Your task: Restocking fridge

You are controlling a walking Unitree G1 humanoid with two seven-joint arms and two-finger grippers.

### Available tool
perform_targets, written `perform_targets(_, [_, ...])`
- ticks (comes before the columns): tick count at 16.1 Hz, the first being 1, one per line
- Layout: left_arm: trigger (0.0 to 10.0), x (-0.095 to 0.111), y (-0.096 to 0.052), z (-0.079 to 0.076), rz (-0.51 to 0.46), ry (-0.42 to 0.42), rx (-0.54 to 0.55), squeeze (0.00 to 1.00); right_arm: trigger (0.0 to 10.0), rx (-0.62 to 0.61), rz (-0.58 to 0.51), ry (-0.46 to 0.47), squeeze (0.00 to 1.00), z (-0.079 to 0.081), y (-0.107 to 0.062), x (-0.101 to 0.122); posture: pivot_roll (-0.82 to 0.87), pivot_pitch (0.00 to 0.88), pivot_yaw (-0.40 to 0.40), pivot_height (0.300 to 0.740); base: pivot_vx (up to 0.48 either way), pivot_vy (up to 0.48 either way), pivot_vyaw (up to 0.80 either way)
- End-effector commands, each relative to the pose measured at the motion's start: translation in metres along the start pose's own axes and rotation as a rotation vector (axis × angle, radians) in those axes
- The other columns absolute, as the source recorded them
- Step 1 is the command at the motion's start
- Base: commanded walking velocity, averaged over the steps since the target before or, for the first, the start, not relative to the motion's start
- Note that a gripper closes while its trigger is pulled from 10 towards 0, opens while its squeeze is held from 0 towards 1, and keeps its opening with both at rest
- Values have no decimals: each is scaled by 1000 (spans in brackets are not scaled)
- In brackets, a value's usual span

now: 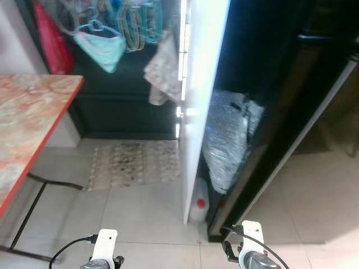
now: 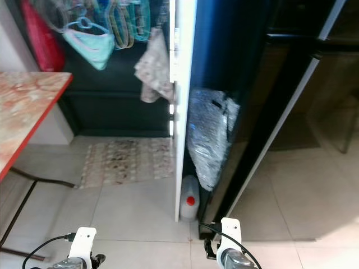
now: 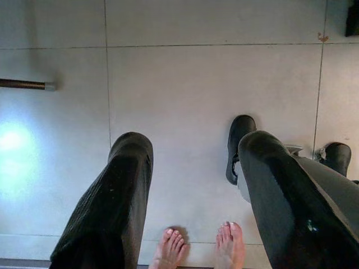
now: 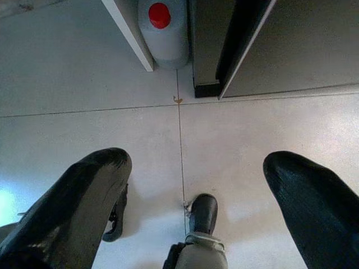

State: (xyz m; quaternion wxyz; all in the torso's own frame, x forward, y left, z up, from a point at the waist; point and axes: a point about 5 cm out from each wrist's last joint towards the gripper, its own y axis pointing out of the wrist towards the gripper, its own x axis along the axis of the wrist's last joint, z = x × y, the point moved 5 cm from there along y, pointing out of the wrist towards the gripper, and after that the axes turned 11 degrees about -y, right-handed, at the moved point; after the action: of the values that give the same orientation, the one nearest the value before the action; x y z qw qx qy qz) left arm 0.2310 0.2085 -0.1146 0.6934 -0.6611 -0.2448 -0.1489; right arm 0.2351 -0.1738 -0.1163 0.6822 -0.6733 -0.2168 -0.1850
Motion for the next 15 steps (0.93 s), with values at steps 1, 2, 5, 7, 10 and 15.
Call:
perform_targets(1, [10000, -5, 0, 1, 18, 10, -2, 0, 10000, -1, -3, 2, 0, 0, 0, -1, 47, 0, -6, 740, 0, 0, 800])
perform_targets(2, [10000, -5, 0, 1, 18, 14, -2, 0, 10000, 1, -1, 2, 0, 0, 0, -1, 45, 0, -4, 740, 0, 0, 800])
perform_targets(5, [10000, -5, 0, 2, 18, 21, -1, 0, 10000, 2, 0, 2, 0, 1, 0, -2, 43, 0, -1, 740, 0, 0, 800])
perform_targets(7, [10000, -6, 0, 2, 19, 24, 0, 0, 10000, 4, 0, 1, 0, 1, 0, -2, 44, 0, 0, 740, 0, 0, 800])
perform_targets(10, [10000, -6, 0, 3, 18, 24, 2, 0, 10000, 6, 0, -1, 0, 2, 0, -3, 42, 0, 1, 740, 0, 0, 800])
perform_targets(15, [10000, -4, -1, 4, 8, 22, 10, 0, 10000, 8, 8, -38, 0, 2, 0, -3, 41, 0, 2, 740, 0, 0, 769])
